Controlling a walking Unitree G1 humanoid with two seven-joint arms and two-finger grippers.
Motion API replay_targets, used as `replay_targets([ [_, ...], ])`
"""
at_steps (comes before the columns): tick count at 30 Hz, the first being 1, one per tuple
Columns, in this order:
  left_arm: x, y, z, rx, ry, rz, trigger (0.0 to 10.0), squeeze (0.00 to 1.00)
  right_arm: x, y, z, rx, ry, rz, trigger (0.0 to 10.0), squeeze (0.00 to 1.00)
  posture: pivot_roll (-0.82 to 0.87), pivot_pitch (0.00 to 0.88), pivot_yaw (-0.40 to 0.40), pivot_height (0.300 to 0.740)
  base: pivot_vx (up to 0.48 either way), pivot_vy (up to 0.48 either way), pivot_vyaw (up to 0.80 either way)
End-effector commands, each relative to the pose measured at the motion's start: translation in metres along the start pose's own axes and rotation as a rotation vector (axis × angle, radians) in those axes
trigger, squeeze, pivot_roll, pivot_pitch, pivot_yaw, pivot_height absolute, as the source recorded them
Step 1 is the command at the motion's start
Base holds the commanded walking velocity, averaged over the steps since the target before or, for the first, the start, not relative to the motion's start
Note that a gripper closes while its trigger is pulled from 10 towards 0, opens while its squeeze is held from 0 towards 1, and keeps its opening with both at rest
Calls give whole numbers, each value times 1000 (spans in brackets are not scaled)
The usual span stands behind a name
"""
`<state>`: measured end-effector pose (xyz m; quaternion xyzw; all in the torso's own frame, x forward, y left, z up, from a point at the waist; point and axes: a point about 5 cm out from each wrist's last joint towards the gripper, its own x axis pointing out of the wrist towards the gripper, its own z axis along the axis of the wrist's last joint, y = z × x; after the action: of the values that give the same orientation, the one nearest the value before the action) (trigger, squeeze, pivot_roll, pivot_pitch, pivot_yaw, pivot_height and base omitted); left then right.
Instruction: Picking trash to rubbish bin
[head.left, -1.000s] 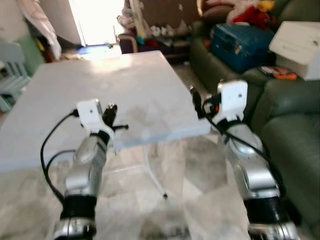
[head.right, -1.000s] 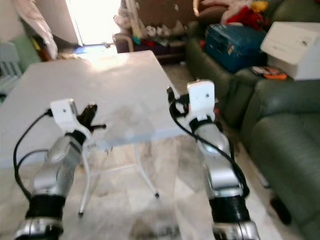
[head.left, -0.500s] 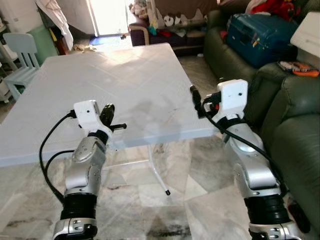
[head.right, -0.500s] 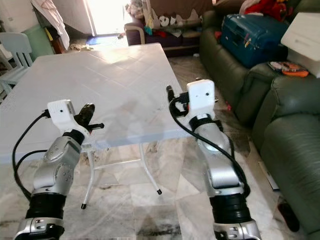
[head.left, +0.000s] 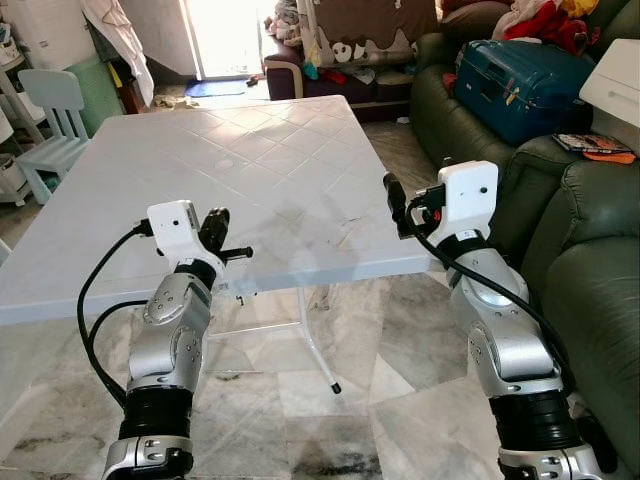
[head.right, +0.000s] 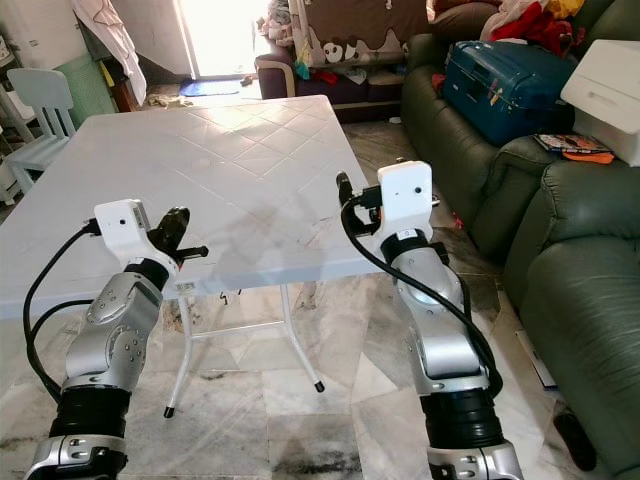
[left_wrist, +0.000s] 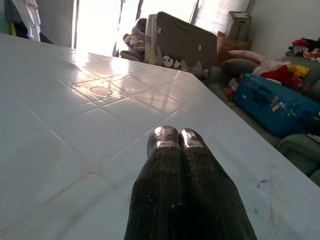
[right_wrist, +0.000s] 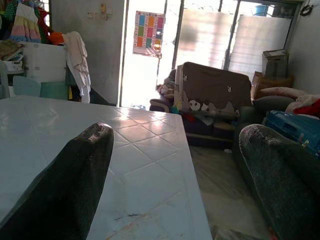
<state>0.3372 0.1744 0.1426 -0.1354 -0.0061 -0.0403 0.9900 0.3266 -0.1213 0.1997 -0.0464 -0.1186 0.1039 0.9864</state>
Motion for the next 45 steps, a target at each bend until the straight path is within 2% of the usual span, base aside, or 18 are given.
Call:
replay_targets([
  [1, 3, 1, 3, 2, -1, 4, 10000, 0, 1, -2, 3, -1, -4, -5, 10000, 0, -65, 0, 2, 740, 0, 0, -800],
  [22, 9, 7, 9, 23, -8, 13, 10000, 0, 2, -3, 3, -12, -1, -11, 10000, 0, -66, 0, 6, 740, 0, 0, -800],
  [45, 13, 6, 8, 32, 1, -1, 10000, 0, 0, -4, 5, -22, -10, -17, 10000, 0, -73, 0, 8, 740, 22, 0, -800],
])
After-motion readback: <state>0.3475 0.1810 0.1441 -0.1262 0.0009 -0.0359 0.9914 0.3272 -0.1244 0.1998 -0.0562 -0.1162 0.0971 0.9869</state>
